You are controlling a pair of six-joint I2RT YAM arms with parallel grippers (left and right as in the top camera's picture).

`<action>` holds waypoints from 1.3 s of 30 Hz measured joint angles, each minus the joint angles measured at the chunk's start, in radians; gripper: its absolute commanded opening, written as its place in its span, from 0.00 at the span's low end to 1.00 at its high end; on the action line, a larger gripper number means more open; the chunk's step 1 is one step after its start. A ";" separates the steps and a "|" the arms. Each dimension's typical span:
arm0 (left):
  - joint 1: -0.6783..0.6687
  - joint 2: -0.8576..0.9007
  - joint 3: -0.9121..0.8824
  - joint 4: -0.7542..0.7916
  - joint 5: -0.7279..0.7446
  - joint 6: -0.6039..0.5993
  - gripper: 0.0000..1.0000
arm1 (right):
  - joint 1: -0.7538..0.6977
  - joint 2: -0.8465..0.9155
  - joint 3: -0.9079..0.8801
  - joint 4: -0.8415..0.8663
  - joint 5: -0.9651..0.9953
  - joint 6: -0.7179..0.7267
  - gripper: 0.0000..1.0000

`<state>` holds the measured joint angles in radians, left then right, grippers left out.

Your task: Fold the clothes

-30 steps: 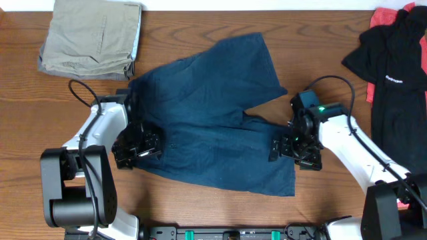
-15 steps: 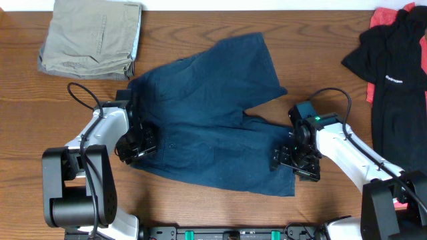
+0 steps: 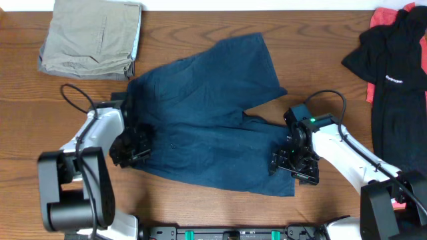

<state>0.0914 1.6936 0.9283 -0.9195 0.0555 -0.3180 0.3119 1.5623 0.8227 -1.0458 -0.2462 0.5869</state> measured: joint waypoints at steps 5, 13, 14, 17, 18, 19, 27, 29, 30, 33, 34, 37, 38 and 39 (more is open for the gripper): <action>0.043 -0.075 0.006 -0.031 -0.011 -0.007 0.67 | 0.012 0.000 0.000 -0.002 0.005 0.009 0.90; 0.059 -0.064 -0.024 0.024 -0.010 -0.016 0.66 | 0.037 0.000 0.000 0.023 0.009 0.017 0.91; 0.059 -0.060 -0.038 0.036 -0.010 -0.016 0.67 | 0.037 0.000 0.000 0.023 0.009 0.018 0.91; 0.059 -0.050 -0.065 0.051 -0.010 -0.016 0.66 | 0.037 0.000 0.000 0.022 0.009 0.021 0.91; 0.059 -0.048 -0.069 0.054 -0.010 -0.016 0.66 | 0.037 0.000 0.000 0.022 0.009 0.021 0.91; 0.059 -0.048 -0.071 0.054 -0.010 -0.016 0.65 | 0.037 0.000 0.000 0.022 0.010 0.023 0.91; 0.059 -0.050 -0.103 0.121 0.003 -0.023 0.30 | 0.037 0.000 0.000 0.016 0.011 0.024 0.91; 0.059 -0.052 -0.110 0.129 0.011 -0.023 0.19 | 0.037 0.000 0.000 0.008 0.011 0.024 0.91; 0.058 -0.054 -0.114 0.135 0.019 -0.022 0.09 | 0.037 0.000 0.000 0.006 0.011 0.024 0.91; 0.057 -0.060 -0.120 0.140 0.027 -0.019 0.06 | 0.037 0.000 0.000 -0.005 0.011 0.024 0.91; 0.057 -0.061 -0.122 0.142 0.028 -0.019 0.06 | 0.037 0.000 -0.001 -0.009 0.011 0.024 0.91; 0.057 -0.063 -0.123 0.143 0.028 -0.019 0.06 | 0.037 0.000 -0.003 -0.019 0.011 0.024 0.91; 0.057 -0.063 -0.123 0.143 0.028 -0.019 0.06 | 0.037 0.000 -0.005 -0.019 0.011 0.024 0.91; 0.057 -0.063 -0.123 0.143 0.028 -0.019 0.06 | 0.037 0.000 -0.009 -0.018 0.011 0.026 0.91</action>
<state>0.1486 1.6302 0.8055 -0.7769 0.0837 -0.3367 0.3485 1.5623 0.8135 -1.0637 -0.2356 0.6125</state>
